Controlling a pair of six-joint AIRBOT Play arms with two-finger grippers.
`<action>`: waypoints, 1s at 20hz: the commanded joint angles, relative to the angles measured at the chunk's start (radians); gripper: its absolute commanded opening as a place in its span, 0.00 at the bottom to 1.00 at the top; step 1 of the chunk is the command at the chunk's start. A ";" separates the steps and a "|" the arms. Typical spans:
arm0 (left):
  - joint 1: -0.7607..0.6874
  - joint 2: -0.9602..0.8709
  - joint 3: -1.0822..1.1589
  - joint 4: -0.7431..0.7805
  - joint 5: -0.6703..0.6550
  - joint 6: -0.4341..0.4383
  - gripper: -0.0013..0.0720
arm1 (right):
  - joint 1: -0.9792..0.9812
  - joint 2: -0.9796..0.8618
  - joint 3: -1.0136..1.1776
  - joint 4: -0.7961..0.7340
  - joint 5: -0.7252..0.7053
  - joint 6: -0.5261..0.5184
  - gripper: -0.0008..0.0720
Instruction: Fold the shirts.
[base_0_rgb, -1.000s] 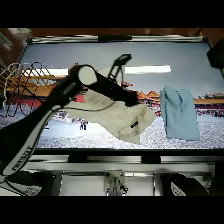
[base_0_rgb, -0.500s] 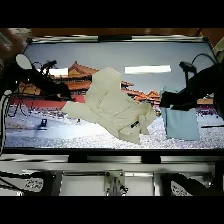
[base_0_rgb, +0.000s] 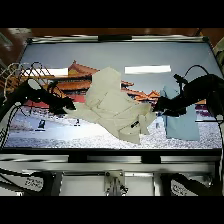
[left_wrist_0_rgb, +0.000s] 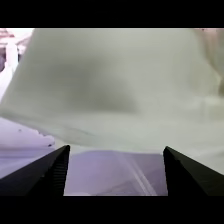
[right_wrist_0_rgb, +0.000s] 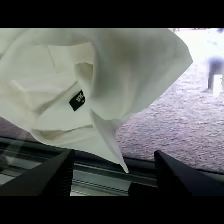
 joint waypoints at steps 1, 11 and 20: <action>-0.022 -0.038 -0.022 -0.048 0.073 -0.008 0.86 | -0.003 -0.005 -0.005 0.010 0.004 -0.016 0.86; -0.056 -0.025 0.039 -0.068 0.066 0.028 0.06 | 0.092 -0.141 -0.008 -0.045 0.111 0.015 0.87; -0.062 0.027 0.056 -0.088 0.052 0.109 0.06 | 0.164 -0.298 -0.003 -0.010 0.180 0.011 0.10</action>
